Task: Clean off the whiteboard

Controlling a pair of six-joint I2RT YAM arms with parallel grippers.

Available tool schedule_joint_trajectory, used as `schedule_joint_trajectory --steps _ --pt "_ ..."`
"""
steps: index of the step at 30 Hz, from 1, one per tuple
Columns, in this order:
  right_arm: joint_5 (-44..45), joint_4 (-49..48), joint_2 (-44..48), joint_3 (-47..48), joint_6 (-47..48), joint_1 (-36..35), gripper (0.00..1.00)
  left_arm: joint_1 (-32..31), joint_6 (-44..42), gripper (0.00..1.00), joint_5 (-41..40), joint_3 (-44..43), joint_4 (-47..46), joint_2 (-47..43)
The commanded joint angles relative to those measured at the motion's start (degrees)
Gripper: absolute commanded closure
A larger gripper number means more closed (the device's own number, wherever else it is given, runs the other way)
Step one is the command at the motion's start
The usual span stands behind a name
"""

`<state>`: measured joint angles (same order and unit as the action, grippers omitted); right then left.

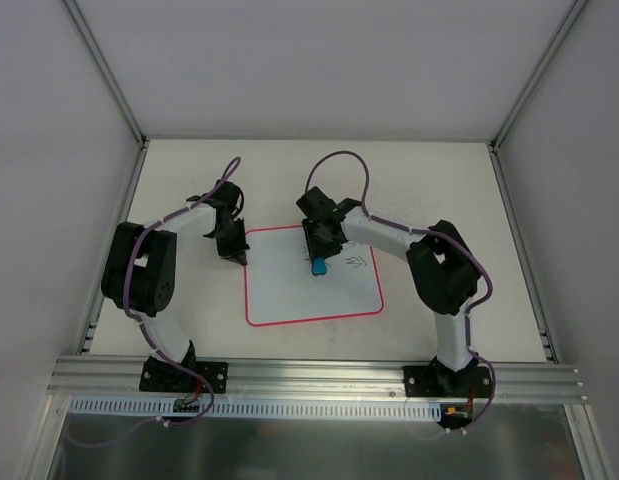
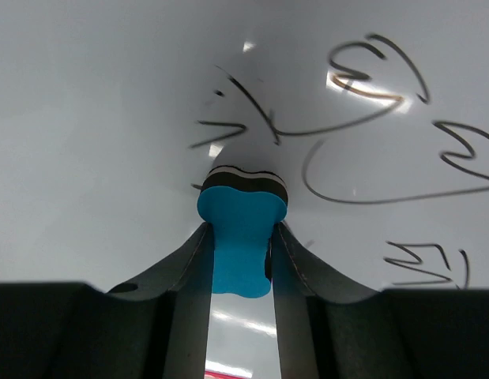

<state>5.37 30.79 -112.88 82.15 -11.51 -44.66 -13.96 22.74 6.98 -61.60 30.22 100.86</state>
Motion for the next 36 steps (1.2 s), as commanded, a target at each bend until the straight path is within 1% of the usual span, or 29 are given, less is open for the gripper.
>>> schedule_joint_trajectory --steps 1,2,5,10,12,15,18,19,21,22,23,26,27,29,33,36 --pt "-0.01 3.13 -4.51 7.57 1.22 -2.44 1.0 -0.9 -2.44 1.0 -4.08 0.43 1.07 1.71" --pt "0.6 4.45 -5.93 10.98 1.31 -2.88 1.0 -1.07 -2.53 1.0 -4.17 0.34 1.07 1.62" --pt "1.22 8.67 -10.32 15.74 1.31 -4.02 1.0 -1.16 -2.61 1.0 -3.91 0.17 1.07 1.8" --pt "1.75 12.01 -13.07 17.26 1.22 -4.29 1.0 -1.25 -2.79 1.0 -3.73 0.08 1.16 2.06" --pt "3.86 13.59 -13.24 16.56 0.96 -4.12 1.0 -1.16 -2.88 1.0 -3.73 0.08 1.16 2.06" --pt "5.53 15.27 -11.85 14.19 -0.44 -2.54 1.0 -1.16 -3.05 1.0 -4.08 0.08 1.25 2.06" --pt "7.02 15.44 -9.3 8.04 -1.93 0.62 1.0 -1.16 -3.32 1.0 -4.52 -0.01 1.16 2.06" --pt "7.2 15.36 -7.11 6.2 -2.46 2.81 1.0 -1.16 -3.32 1.0 -4.44 -0.01 1.25 2.06" --pt "7.55 15.36 -3.6 -1.69 -3.52 6.32 1.0 -1.25 -3.32 1.0 -4.44 0.08 1.25 1.97" --pt "7.73 15.36 -2.44 -1.73 -3.61 7.74 1.0 -1.16 -3.32 1.0 -4.43 0.08 1.25 1.97" --pt "7.9 15.18 -1.21 -5.38 -3.7 8.79 1.0 -1.16 -3.32 1.0 -4.43 0.08 1.25 1.97" --pt "7.56 13.43 3.08 -10.15 -3.79 12.05 1.0 -1.16 -3.41 1.0 -4.09 -0.01 1.25 2.06" --pt "6.51 11.94 3.89 -12.43 -3.79 12.58 1.0 -1.16 -3.32 1.0 -3.82 -0.01 1.25 2.06" --pt "5.54 10.79 4.95 -13.42 -3.44 12.76 1.0 -1.16 -3.14 1.0 -3.29 -0.09 1.25 2.06" --pt "2.11 7.9 4.43 -13.24 -3.7 11.62 1.0 -1.16 -3.23 1.0 -2.94 -0.27 1.25 2.06" --pt "0.09 6.49 3.46 -11.32 -3.26 8.64 1.0 -1.25 -3.23 1.0 -2.68 -0.27 1.25 1.97"
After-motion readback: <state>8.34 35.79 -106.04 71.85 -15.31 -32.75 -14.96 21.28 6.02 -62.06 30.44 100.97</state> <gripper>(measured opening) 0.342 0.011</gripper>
